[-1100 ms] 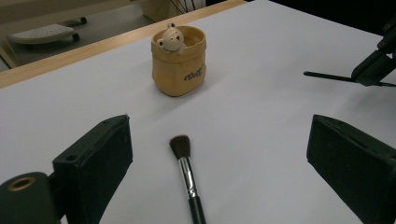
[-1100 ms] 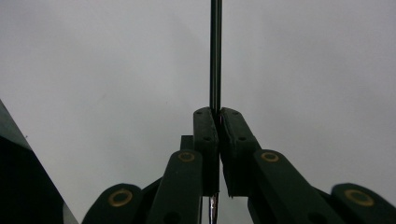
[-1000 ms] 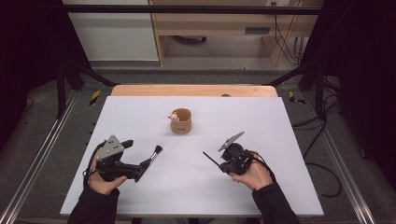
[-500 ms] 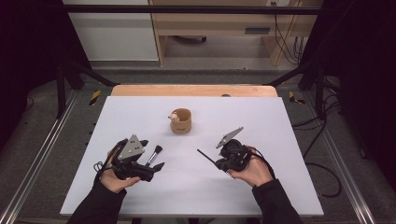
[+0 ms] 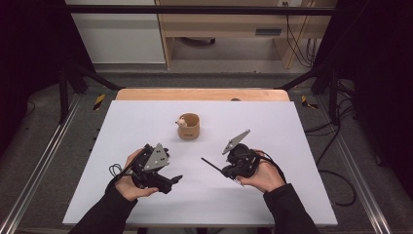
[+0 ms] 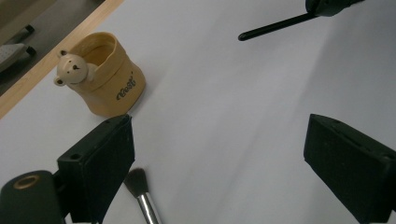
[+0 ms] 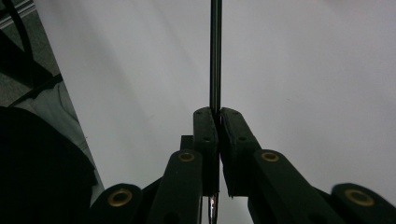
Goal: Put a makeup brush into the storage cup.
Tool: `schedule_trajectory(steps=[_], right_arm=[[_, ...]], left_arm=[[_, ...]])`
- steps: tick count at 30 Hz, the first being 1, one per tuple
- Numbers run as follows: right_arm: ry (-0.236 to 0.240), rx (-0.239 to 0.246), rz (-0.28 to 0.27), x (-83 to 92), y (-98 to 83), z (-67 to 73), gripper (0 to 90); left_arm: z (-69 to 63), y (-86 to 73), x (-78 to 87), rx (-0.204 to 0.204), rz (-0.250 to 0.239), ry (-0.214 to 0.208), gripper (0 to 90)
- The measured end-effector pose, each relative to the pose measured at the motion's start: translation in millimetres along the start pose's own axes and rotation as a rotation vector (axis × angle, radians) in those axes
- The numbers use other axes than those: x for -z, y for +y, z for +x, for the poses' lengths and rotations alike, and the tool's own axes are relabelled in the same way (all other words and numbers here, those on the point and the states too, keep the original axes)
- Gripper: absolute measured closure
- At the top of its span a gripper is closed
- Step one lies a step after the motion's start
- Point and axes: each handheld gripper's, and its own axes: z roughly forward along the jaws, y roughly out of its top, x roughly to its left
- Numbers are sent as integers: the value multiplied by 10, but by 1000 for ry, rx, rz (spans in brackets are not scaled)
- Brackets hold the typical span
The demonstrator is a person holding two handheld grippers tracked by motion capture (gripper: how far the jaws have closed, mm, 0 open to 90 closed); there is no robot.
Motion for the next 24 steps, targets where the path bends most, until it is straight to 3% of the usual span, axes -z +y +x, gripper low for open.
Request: schedule_trajectory(steps=[15,24], right_arm=[[48,26,18,-63,42,37,856],[77,52,28,-116,70,66,856]], left_arm=[[-180,143,-112,-127,35,-22,77],[-271,241,-175,-232,73,-34,85]])
